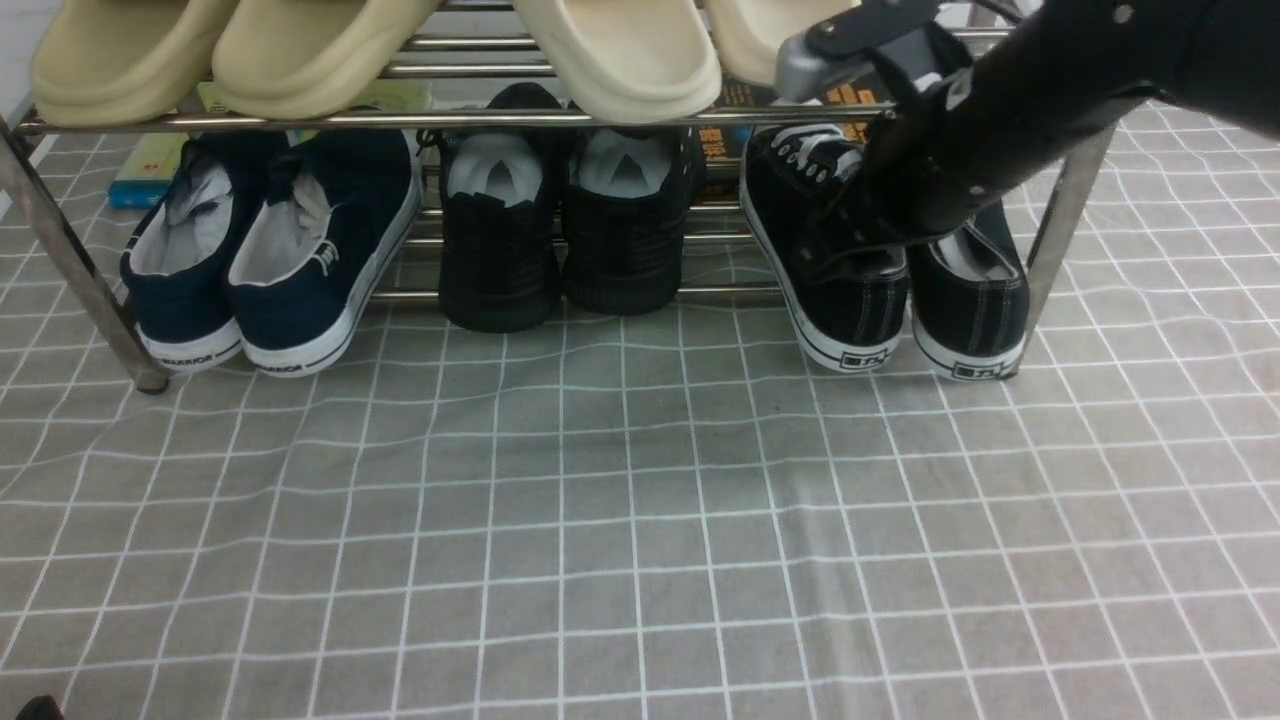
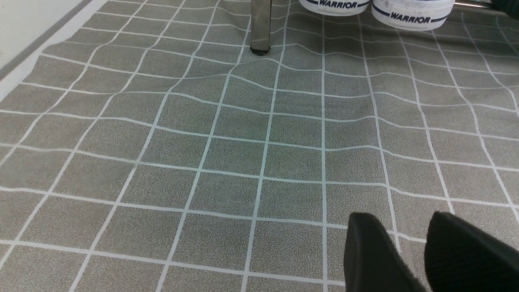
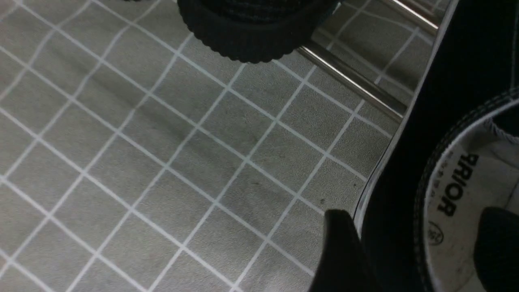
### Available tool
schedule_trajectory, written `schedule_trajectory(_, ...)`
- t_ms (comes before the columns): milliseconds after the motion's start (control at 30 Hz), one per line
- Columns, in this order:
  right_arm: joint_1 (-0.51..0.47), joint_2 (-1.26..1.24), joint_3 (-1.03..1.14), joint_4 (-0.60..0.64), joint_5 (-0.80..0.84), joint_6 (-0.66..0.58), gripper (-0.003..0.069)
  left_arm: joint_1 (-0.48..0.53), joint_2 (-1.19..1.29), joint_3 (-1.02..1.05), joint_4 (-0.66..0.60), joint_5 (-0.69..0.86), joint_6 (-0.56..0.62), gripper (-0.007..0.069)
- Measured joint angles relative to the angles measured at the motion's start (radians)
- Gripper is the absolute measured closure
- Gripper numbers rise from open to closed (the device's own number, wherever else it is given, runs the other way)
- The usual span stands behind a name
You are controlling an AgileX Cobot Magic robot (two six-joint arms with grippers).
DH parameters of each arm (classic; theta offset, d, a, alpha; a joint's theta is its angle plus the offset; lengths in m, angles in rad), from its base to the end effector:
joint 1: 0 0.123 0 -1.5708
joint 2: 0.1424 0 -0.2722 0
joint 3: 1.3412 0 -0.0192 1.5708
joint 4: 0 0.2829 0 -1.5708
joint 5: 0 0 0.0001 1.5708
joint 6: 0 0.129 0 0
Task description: Take the shoes off the shelf with your hand from the grey coffee tablecloth.
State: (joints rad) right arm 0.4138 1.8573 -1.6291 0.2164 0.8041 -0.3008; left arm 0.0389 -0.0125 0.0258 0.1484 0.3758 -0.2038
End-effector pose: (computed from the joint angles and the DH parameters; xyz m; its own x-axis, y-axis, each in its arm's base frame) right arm 0.4239 0.2080 0.2473 -0.6559 -0.4487 -0.6070 -0.5857 0.8098 0.0343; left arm 0.1335 0.0122 0.1604 -0.2869 -0.0767 -0.9549 -0.1097 0.9929 -0.0468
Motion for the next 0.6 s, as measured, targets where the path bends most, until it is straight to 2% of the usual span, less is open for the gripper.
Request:
schedule_trajectory(167,0.01,0.075,-0.008,-0.052,-0.006,0.0,0.023,0.0,0.0,0.0,0.0,0.0,0.0,0.0385)
schedule_trajectory(233,0.01,0.097,-0.011,-0.075,-0.016,0.0,0.027,0.0,0.0,0.0,0.0,0.001,0.0,0.0385)
schedule_trajectory(267,0.01,0.102,-0.012,-0.079,-0.018,0.0,0.0296,0.0,0.0,0.0,0.0,0.001,0.0,0.0385)
schedule_trajectory(333,0.01,0.108,-0.012,-0.085,-0.016,0.0,0.0422,0.0,0.0,0.0,0.0,0.001,0.0,0.0385)
schedule_trajectory(367,0.01,0.108,-0.012,-0.084,-0.014,0.0,0.0435,0.0,0.0,0.0,0.0,0.001,0.0,0.0385)
schedule_trajectory(400,0.011,0.106,-0.012,-0.079,0.0,0.0,0.056,0.0,0.0,0.0,0.0,0.001,0.0,0.0385)
schedule_trajectory(433,0.01,0.104,-0.012,-0.075,0.005,0.0,0.0584,0.0,0.0,0.0,0.0,0.001,0.0,0.0385)
schedule_trajectory(467,0.013,0.097,-0.012,-0.07,0.024,0.001,0.0637,0.0,0.0,0.0,0.0,0.001,0.0,0.0385)
schedule_trajectory(600,0.027,0.046,-0.01,-0.055,0.113,0.006,0.0646,0.0,0.0,0.0,0.0,0.001,0.0,0.0385)
